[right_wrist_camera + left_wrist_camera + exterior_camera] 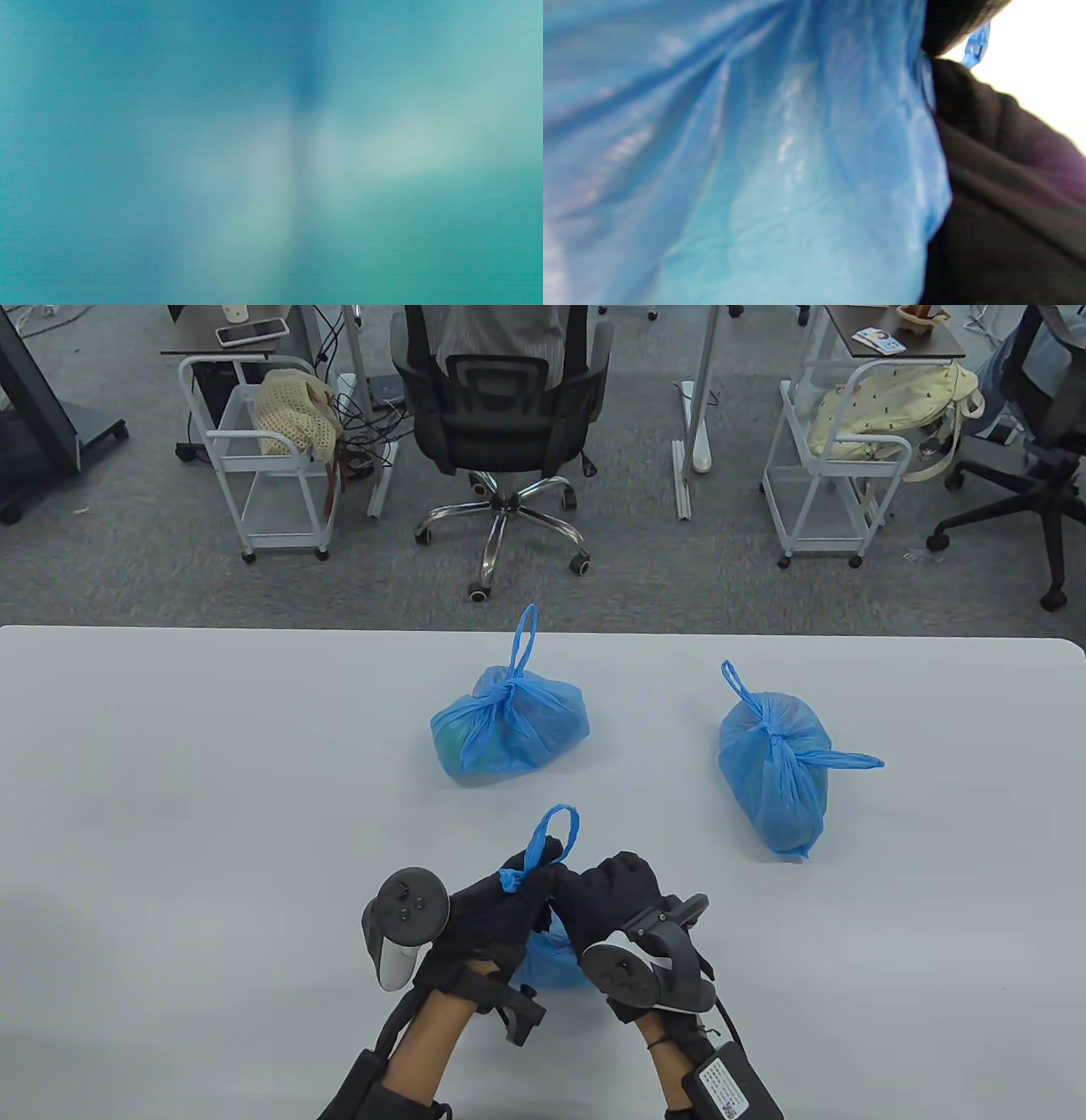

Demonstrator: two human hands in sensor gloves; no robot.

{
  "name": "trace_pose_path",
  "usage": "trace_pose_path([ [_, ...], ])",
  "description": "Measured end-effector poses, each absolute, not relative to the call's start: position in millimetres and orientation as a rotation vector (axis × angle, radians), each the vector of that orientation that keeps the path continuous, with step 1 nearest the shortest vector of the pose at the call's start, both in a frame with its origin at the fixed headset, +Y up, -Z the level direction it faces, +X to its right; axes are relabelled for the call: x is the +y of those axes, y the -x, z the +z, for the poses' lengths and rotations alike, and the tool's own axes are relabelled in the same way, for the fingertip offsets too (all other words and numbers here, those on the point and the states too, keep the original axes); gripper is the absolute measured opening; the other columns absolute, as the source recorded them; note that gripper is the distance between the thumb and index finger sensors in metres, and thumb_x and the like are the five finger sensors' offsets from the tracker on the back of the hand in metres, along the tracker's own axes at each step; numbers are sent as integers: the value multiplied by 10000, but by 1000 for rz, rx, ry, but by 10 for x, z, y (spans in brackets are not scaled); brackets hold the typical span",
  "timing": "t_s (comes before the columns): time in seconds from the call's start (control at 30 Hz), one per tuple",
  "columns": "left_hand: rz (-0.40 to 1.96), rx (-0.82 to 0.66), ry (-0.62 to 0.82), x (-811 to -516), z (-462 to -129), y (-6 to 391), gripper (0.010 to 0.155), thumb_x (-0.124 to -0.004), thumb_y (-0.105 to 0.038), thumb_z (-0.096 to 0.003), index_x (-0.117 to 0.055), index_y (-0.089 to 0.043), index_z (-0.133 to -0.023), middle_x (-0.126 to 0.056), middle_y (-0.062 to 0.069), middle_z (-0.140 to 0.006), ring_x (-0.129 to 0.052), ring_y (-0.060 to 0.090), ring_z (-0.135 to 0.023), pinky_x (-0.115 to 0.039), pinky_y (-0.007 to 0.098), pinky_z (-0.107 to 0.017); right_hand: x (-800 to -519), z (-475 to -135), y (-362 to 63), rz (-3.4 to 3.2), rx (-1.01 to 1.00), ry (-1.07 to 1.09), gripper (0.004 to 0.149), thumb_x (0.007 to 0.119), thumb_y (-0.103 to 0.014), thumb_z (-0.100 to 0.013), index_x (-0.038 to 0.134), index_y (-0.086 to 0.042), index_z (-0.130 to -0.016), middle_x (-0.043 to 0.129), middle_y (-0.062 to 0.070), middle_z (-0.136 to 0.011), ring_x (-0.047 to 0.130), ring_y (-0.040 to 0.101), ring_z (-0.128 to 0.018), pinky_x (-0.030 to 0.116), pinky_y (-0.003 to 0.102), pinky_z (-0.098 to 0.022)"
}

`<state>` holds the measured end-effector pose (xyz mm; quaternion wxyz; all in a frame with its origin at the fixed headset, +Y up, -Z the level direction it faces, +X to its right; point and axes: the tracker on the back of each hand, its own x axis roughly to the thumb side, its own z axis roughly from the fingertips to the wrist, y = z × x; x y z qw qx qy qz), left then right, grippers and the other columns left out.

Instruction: Tie knot on plastic bag top

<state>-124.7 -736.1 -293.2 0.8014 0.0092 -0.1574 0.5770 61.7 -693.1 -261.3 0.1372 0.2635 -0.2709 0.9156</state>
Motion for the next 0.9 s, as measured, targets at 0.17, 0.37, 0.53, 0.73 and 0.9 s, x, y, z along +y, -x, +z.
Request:
trace_pose_path([
  [0.17,1319,-354,27,-7387,-2960,1286,469,-626,-471,-565,-792,-284,-962,-1051,-126,-341,-1087,164,-506,-680,605,-669,-6931,-2657,-686,2577,-714,-733,354,832,-313,-463,874,-180,-788,1014,16,-516,1041,287,-501,769,620,-476],
  [0.37,1359,-421,32,-7317,-2956,1310,459,-638,-461,-566,-779,-306,-974,-1111,-143,-500,-1080,186,-635,-639,623,-698,-6997,-2806,-1037,2223,-431,-541,541,820,-446,-465,791,-136,-908,940,115,-752,900,420,-765,628,712,-556],
  [0.53,1233,-504,41,-7245,-2928,1216,501,-611,-513,-556,-789,-293,-970,-1120,-123,-523,-1079,200,-644,-636,635,-697,-6845,-2759,-1170,1945,-494,-468,691,799,-539,-475,664,-121,-1008,857,155,-849,817,475,-818,565,741,-564],
  [0.73,1117,-565,69,-7207,-2887,1123,460,-662,-448,-561,-793,-281,-969,-1126,-108,-547,-1077,214,-659,-626,649,-698,-6629,-2596,-1075,1966,-665,-480,659,826,-521,-471,654,-190,-1015,909,107,-763,900,416,-732,603,721,-551],
  [0.9,1259,-543,131,-7254,-2911,1155,479,-646,-475,-563,-782,-273,-975,-1128,-102,-601,-1068,220,-692,-624,640,-705,-6559,-2511,-1098,1888,-833,-416,364,835,-364,-483,889,-184,-795,1012,29,-539,1020,324,-553,712,660,-499],
])
